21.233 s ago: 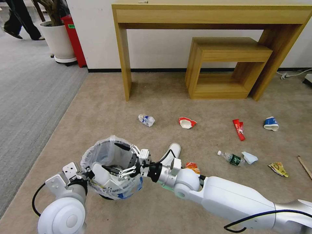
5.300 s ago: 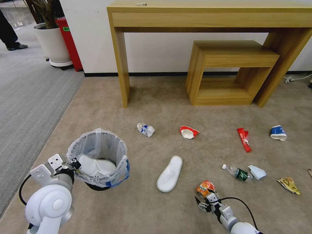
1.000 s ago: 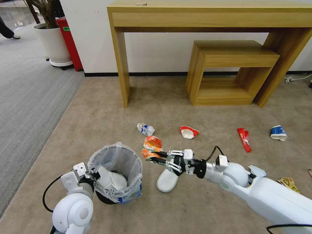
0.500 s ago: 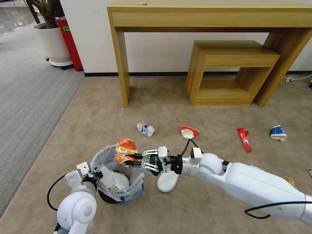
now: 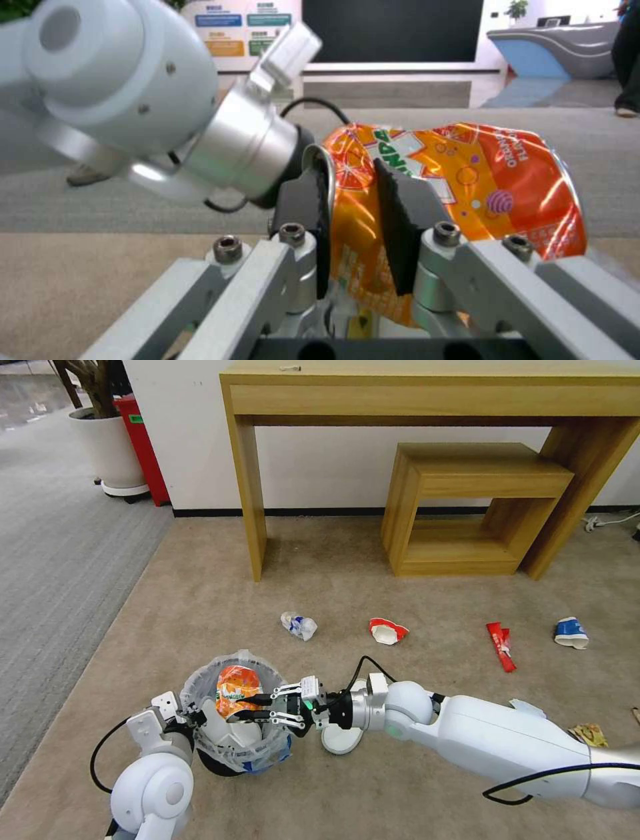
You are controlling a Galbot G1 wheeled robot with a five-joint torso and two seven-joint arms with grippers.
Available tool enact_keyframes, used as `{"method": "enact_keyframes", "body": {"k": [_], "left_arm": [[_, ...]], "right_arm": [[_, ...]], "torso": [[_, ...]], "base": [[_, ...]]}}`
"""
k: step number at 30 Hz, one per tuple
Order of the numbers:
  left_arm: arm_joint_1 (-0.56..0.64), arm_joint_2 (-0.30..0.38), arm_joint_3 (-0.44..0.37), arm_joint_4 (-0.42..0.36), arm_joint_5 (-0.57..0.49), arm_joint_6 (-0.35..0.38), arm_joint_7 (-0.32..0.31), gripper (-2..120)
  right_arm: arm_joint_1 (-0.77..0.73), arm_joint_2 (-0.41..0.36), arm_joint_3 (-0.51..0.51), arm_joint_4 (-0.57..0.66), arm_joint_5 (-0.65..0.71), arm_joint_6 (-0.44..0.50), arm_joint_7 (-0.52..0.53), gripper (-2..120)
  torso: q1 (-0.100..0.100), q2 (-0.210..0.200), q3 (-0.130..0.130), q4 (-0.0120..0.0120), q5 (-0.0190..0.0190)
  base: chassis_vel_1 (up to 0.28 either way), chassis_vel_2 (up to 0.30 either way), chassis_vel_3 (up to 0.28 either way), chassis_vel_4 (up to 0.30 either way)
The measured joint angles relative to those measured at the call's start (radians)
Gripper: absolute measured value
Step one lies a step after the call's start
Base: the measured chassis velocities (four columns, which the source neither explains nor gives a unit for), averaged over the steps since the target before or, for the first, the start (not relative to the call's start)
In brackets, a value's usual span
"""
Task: Pick up the trash bin and place the garbage on the floor into it.
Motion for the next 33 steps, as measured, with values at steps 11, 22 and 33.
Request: {"method": "enact_keyframes", "body": {"k": [11, 22, 33], "left_arm": [[0.003, -0.006, -0.030, -0.038, -0.031, 0.002, -0.010, 1], [0.023, -0.013, -0.032, -0.084, -0.040, 0.006, -0.014, 1], [0.040, -0.011, -0.030, -0.105, -0.038, 0.006, -0.012, 1]], "right_arm": [[0.031, 0.018, -0.035, -0.020, 0.000, 0.002, 0.002, 15], [0.048, 0.036, -0.053, -0.049, -0.017, 0.004, 0.037, 21], [0.063, 0.067, -0.058, -0.095, -0.027, 0.005, 0.070, 60]], "torso": [[0.000, 0.000, 0.000, 0.0000, 0.0001], [0.000, 0.000, 0.000, 0.0000, 0.0002], [0.000, 0.000, 0.000, 0.0000, 0.0001]], "base": [[0.000, 0.000, 0.000, 0.000], [0.000, 0.000, 0.000, 0.000], [0.000, 0.000, 0.000, 0.000]]}}
